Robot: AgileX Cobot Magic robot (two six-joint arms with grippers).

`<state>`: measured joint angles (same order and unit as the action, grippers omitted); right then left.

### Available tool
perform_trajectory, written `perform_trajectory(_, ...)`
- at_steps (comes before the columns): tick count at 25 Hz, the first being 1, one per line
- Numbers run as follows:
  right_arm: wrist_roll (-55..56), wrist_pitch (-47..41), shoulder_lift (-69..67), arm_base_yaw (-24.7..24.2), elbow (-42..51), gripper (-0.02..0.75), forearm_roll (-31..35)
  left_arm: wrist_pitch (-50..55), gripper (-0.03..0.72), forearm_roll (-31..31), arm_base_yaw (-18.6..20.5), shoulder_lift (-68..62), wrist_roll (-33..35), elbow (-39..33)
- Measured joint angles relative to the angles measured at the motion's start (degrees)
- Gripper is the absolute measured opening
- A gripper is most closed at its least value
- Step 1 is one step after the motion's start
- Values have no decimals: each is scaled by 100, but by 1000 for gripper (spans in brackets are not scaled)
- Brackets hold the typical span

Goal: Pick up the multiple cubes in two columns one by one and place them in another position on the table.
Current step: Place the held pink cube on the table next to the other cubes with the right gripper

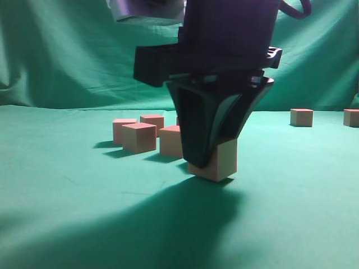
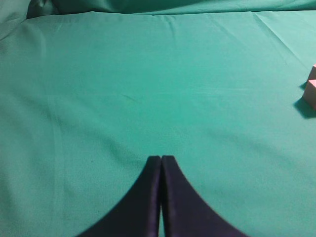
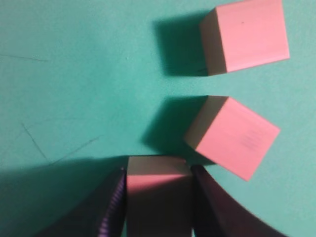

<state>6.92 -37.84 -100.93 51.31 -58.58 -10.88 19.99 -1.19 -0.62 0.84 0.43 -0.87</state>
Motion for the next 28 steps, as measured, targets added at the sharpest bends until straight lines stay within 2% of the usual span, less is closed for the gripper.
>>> perform_trajectory(2, 0, 0, 0, 0, 0, 275, 13, 0, 0, 0, 0, 0, 0, 0)
perform_trajectory(3, 0, 0, 0, 0, 0, 337, 23, 0, 0, 0, 0, 0, 0, 0)
perform_trajectory(4, 0, 0, 0, 0, 0, 335, 34, 0, 0, 0, 0, 0, 0, 0)
perform_trajectory(5, 0, -11, 0, 0, 0, 384, 34, 0, 0, 0, 0, 0, 0, 0)
perform_trajectory(6, 0, -11, 0, 0, 0, 395, 34, 0, 0, 0, 0, 0, 0, 0)
perform_trajectory(12, 0, -87, 0, 0, 0, 389, 34, 0, 0, 0, 0, 0, 0, 0)
perform_trajectory(18, 0, -530, 85, 0, -63, 599, 44, 0, 0, 0, 0, 0, 0, 0)
perform_trajectory(24, 215, -866, 610, 0, -364, 595, -28, 0, 0, 0, 0, 0, 0, 0)
perform_trajectory(28, 863, -1291, 937, 0, -639, 595, -675, 0, 0, 0, 0, 0, 0, 0)
